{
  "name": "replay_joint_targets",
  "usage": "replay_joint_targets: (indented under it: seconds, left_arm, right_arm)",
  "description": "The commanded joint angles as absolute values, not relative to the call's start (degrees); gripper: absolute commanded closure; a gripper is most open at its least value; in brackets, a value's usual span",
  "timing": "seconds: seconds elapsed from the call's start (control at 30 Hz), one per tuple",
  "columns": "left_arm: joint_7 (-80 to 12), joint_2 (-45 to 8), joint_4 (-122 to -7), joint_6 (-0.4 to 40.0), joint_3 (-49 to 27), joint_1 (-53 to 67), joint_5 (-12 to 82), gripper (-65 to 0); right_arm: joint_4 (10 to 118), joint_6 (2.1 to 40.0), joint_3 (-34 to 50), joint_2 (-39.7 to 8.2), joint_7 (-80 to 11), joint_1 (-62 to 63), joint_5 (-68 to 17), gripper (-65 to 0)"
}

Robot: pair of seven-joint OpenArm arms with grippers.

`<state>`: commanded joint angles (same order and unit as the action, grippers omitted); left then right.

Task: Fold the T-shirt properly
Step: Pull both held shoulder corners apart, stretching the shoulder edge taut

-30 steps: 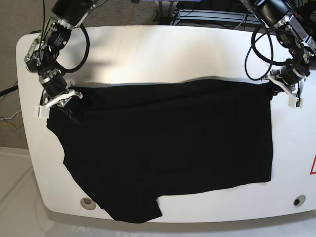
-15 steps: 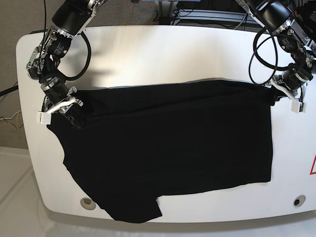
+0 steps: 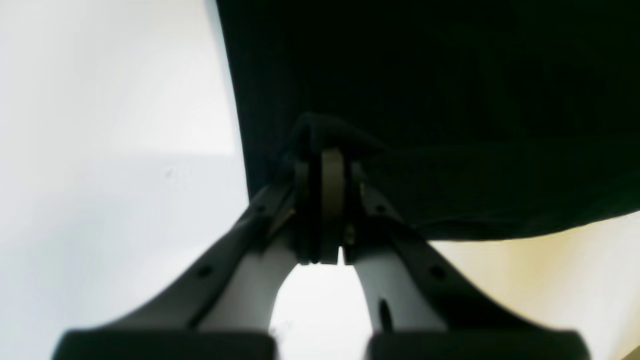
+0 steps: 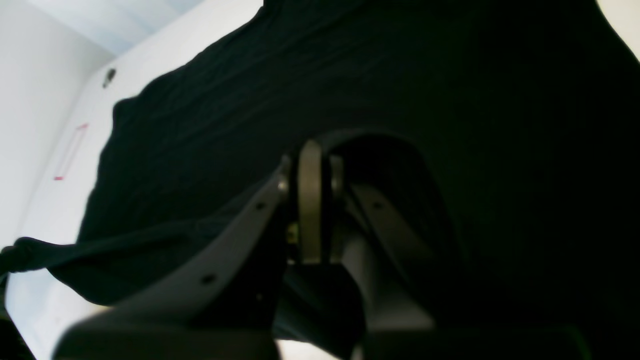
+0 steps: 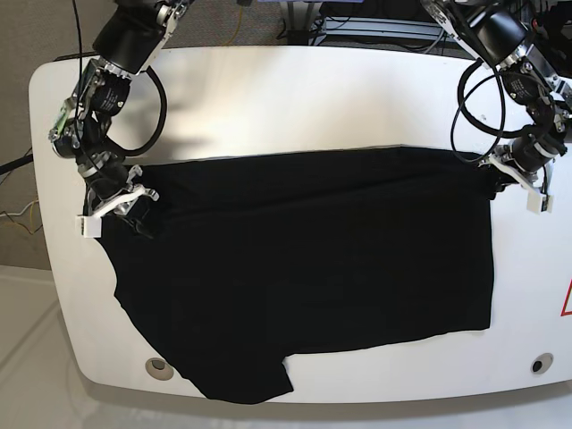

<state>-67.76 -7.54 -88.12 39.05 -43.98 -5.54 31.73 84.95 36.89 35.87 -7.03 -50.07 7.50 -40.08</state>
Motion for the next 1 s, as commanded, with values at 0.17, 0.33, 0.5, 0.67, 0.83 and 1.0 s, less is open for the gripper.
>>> replay_joint_targets:
  seconds: [0.17, 0.33, 0.5, 0.67, 0.83, 1.0]
  left_arm:
    - [-66.5, -7.8, -85.4, 39.1, -42.3, -7.0, 31.0, 0.0]
    - [-63.8, -8.4, -82.3, 39.1, -40.5, -8.8, 29.4, 0.0]
    - [-63.0, -8.6, -81.8, 39.1, -40.2, -9.3, 29.3, 0.0]
    - [-62.8, -8.5, -82.8, 39.2, -40.6, -8.8, 29.4, 0.0]
    - [-63.2, -8.4, -83.9, 39.8, -41.5, -8.2, 28.8, -6.4]
    - [-63.1, -8.8, -84.6, 39.7, -42.0, -8.0, 28.6, -22.6]
  right_arm:
    - [83.9, 36.7, 35.6, -7.2, -49.7, 8.1, -39.3, 0.0]
    - [80.4, 36.1, 35.1, -7.8, -47.9, 9.2, -39.0, 0.0]
    - [78.5, 36.1, 35.1, -7.9, -47.4, 9.9, -39.5, 0.0]
    - [76.4, 36.0, 34.9, -8.2, -47.3, 10.7, -40.2, 0.0]
    - [74.8, 35.7, 34.2, -8.8, -46.3, 11.0, -40.3, -11.2]
    - [74.7, 35.7, 32.5, -9.1, -45.0, 11.3, -38.7, -31.9]
